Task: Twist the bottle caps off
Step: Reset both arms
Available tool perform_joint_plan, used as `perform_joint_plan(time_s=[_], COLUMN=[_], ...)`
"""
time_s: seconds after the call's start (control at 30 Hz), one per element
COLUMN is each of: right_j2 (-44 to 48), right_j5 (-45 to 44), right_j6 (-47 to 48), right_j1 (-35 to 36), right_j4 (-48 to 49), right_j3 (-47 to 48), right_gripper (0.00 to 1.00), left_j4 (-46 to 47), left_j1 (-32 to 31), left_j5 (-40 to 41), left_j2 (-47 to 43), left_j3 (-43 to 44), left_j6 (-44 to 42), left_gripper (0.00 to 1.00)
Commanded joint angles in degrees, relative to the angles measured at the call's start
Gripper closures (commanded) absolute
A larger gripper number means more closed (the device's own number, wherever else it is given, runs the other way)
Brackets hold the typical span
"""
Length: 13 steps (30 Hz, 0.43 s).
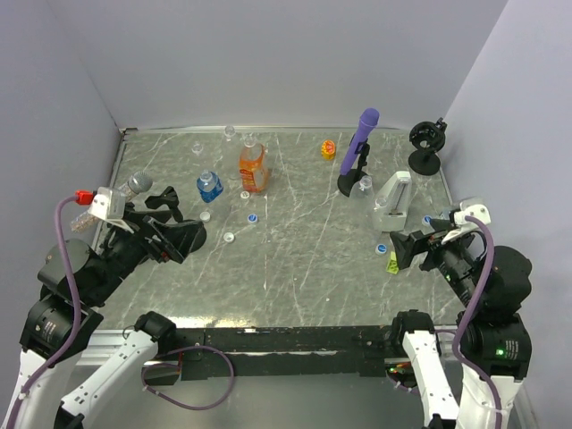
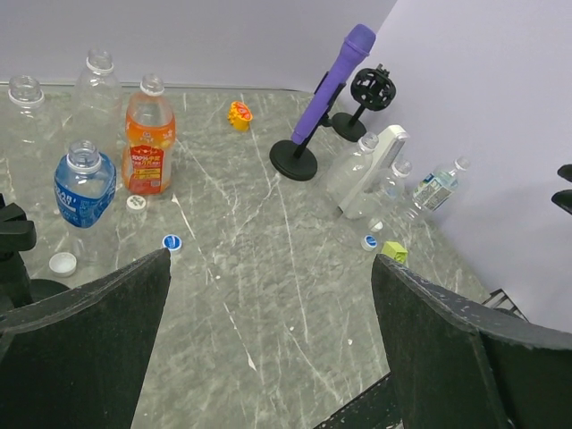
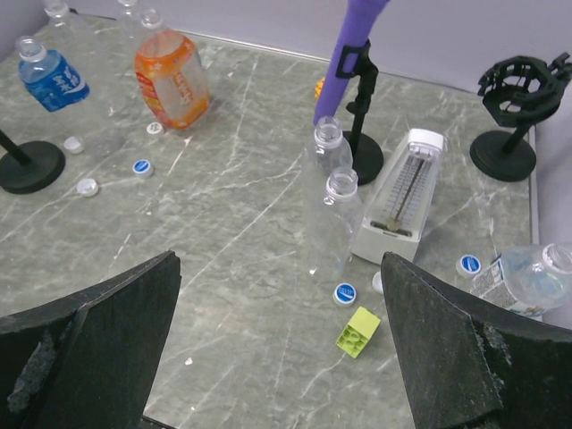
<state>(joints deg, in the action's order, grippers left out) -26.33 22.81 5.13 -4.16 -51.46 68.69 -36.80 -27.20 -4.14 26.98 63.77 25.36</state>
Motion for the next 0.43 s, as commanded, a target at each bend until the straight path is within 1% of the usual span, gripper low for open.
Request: perform_joint_plan(time_s=[0.0,0.23,0.4], right_j2=[1.10,0.58,-0.22], right_j5=[-2.59,-2.86,-1.37], right_j6=[-1.96,-1.87,-1.09], right_j1=[-0.23,-0.23,-0.32], right_j4=[2.68,5.14,7.07], right_j3=[-1.53,-3.12,-4.61], right_gripper=[0.01,0.01,0.01], left_j4=[0.41,1.11,2.25], left_j1=[0.22,0.31,0.22], left_j5=[0.19,0.01,-0.69], left_j2=[-0.18,0.35,-0.87], left_j3=[0.83,0.13,-2.06], left_j6=[0.74,0.74,1.70], left_gripper=[0.03,0.03,0.03])
